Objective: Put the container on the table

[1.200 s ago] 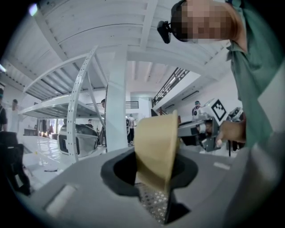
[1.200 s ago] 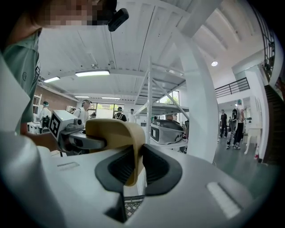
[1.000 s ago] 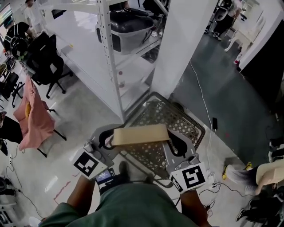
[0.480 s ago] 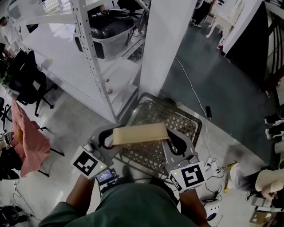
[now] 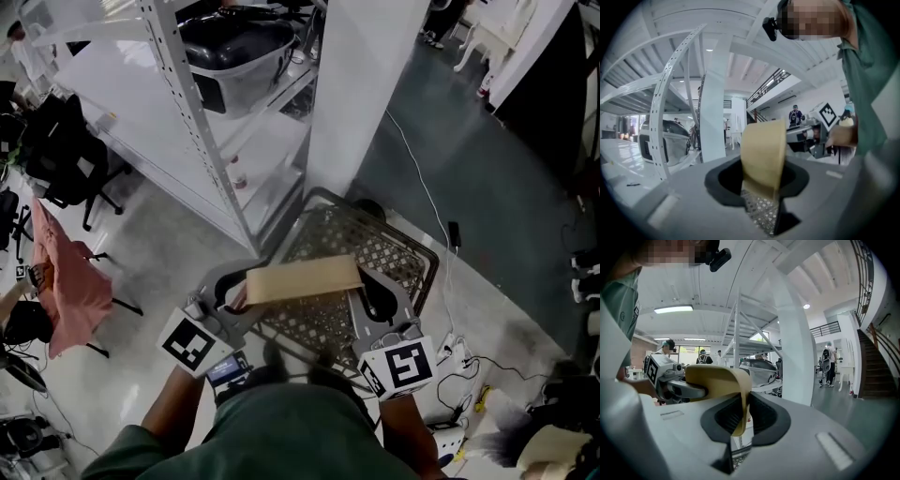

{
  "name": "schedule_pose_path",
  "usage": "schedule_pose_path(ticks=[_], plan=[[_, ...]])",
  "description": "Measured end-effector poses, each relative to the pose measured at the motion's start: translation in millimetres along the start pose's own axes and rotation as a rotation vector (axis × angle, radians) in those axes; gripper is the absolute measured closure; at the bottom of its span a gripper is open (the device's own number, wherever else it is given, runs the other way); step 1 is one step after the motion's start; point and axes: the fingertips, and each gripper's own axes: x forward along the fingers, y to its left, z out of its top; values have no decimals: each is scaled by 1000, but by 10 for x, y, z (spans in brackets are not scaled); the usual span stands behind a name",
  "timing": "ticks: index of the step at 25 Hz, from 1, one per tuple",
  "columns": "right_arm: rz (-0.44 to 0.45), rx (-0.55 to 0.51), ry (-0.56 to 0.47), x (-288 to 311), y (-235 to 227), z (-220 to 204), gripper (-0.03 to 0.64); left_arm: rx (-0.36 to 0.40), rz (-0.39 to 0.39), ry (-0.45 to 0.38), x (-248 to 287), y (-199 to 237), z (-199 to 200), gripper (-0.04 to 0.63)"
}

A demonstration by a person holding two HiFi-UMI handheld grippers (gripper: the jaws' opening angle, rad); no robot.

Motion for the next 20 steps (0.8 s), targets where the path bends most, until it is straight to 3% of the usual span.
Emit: schedule_pose_path(ticks=[7,13,20], plan=[[41,26,31,258,-190,-223,592,-19,50,46,143,75,-216,446],[49,43,61,448,-276,-418,589,-53,161,89,178,295,-480,433],[67,61,100,596,-251,-629,588,-89,199,108,184,398,-730,456]])
